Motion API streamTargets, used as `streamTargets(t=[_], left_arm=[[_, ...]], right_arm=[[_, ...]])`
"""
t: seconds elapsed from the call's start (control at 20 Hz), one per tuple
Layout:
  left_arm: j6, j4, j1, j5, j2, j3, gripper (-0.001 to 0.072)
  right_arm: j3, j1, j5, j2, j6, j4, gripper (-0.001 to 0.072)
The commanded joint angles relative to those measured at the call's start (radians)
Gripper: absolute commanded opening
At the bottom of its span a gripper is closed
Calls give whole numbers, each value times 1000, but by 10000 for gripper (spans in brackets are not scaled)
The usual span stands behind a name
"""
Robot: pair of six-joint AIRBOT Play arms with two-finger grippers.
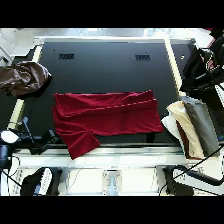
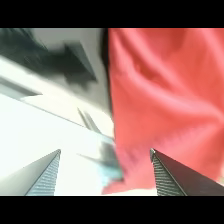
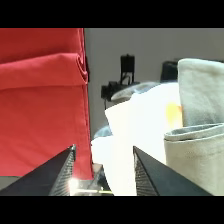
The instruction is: Fold the shirts.
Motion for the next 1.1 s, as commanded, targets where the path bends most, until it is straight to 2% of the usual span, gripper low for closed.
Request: streamTargets(t=[0.0,0.15,0.3,0.4,0.55,0.8,0.85,0.9,0.95,1.05], left_arm=[[16,-127,27,-78,-50,-61,604],[37,-231,27,-75,-131,-84,605],[52,-240,27,-73,-212,-114,603],[61,-240,27,-37,-240,-118,485],[61,-252,19,55,-256,-118,471],[60,-270,-136,158,-314,-118,464],[60,-294,-171,184,-328,-118,346],[61,-320,-193,202,-333,-118,148],[62,-337,-203,215,-332,-117,26],[62,-337,-198,216,-332,-116,19]], right_arm=[[-1,-7,-12,8,-26,14,412],[-1,-7,-24,8,-27,15,412],[-1,-7,-31,9,-28,14,412],[-1,-7,-31,9,-28,15,412],[-1,-7,-31,9,-27,34,412],[1,-7,-24,11,-27,97,412],[1,-7,-16,18,-27,101,411],[1,-7,-1,32,-28,100,411],[1,-10,18,49,-29,97,412],[-40,-32,14,103,-24,108,412]])
